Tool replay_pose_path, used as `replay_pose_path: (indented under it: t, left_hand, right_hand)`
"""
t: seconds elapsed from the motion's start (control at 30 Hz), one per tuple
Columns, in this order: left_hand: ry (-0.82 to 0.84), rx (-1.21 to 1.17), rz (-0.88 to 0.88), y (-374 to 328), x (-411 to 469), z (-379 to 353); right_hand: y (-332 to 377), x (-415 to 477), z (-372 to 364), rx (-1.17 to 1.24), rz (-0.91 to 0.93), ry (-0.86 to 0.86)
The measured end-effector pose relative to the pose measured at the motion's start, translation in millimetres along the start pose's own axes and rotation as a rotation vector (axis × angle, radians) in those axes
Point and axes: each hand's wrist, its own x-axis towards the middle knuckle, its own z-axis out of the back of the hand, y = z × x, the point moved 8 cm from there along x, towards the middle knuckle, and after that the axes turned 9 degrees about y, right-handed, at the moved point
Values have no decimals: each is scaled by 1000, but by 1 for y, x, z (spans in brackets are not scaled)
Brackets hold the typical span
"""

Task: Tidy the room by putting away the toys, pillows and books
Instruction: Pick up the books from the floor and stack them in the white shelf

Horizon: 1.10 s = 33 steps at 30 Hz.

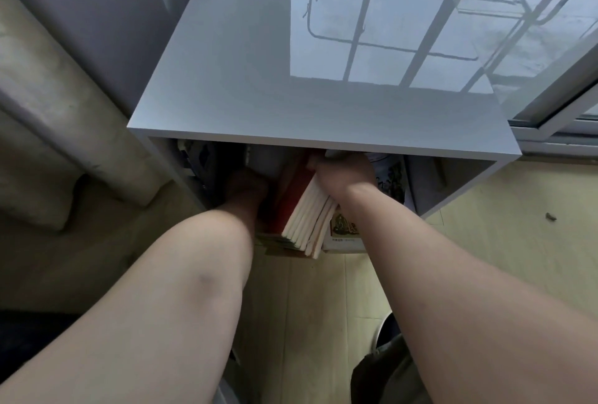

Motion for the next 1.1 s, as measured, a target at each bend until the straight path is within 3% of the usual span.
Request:
replay_pose_path:
  t: [0.37, 0.7, 0.93, 1.1]
  left_hand:
    - [-91, -322, 14, 25, -6, 11]
    - [-108, -113, -222, 31, -55, 8]
    - [-103, -50, -102, 60, -74, 15]
    - [-119, 9, -184, 54, -81, 7]
  right_hand:
    - [-7, -1, -1, 42, -30, -1]
    - [6, -10, 1, 28, -35, -44]
    - [12, -10, -7, 19, 20, -60]
    - [13, -5, -15, 6, 20, 1]
